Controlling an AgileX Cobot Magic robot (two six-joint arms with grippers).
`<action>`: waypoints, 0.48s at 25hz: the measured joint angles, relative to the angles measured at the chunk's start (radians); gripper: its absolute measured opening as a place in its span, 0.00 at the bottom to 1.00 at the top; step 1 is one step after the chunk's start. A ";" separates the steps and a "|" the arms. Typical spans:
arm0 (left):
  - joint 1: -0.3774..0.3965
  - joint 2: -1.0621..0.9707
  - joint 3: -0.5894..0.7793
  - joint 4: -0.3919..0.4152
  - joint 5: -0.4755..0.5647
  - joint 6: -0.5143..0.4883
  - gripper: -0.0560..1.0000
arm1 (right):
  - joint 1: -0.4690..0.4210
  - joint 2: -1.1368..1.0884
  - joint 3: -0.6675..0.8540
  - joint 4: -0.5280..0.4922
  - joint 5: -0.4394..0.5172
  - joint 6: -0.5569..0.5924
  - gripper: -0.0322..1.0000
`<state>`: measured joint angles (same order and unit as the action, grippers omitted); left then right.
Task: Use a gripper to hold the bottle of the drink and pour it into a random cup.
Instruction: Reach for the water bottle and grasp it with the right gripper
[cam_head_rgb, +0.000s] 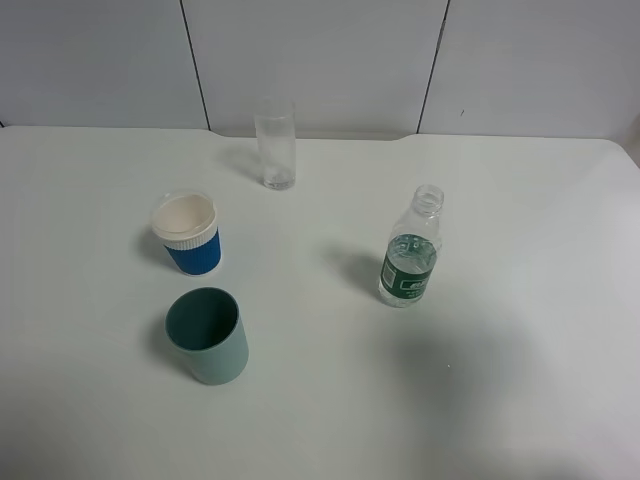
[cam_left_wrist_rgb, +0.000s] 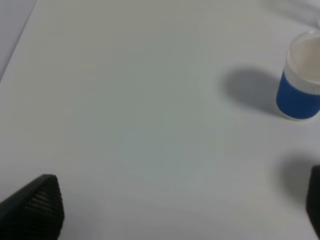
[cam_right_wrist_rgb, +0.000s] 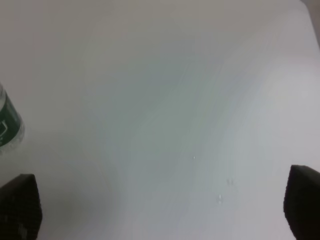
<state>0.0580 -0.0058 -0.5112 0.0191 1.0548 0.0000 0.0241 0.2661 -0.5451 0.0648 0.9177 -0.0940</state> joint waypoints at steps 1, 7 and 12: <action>0.000 0.000 0.000 0.000 0.000 0.000 0.98 | 0.009 0.036 -0.002 0.002 -0.021 -0.003 0.97; 0.000 0.000 0.000 0.000 0.000 0.000 0.98 | 0.063 0.231 -0.005 0.012 -0.132 -0.030 0.97; 0.000 0.000 0.000 0.000 0.000 0.000 0.98 | 0.065 0.354 -0.005 0.043 -0.208 -0.106 0.97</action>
<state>0.0580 -0.0058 -0.5112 0.0191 1.0548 0.0000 0.0890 0.6198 -0.5499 0.1083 0.7101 -0.1998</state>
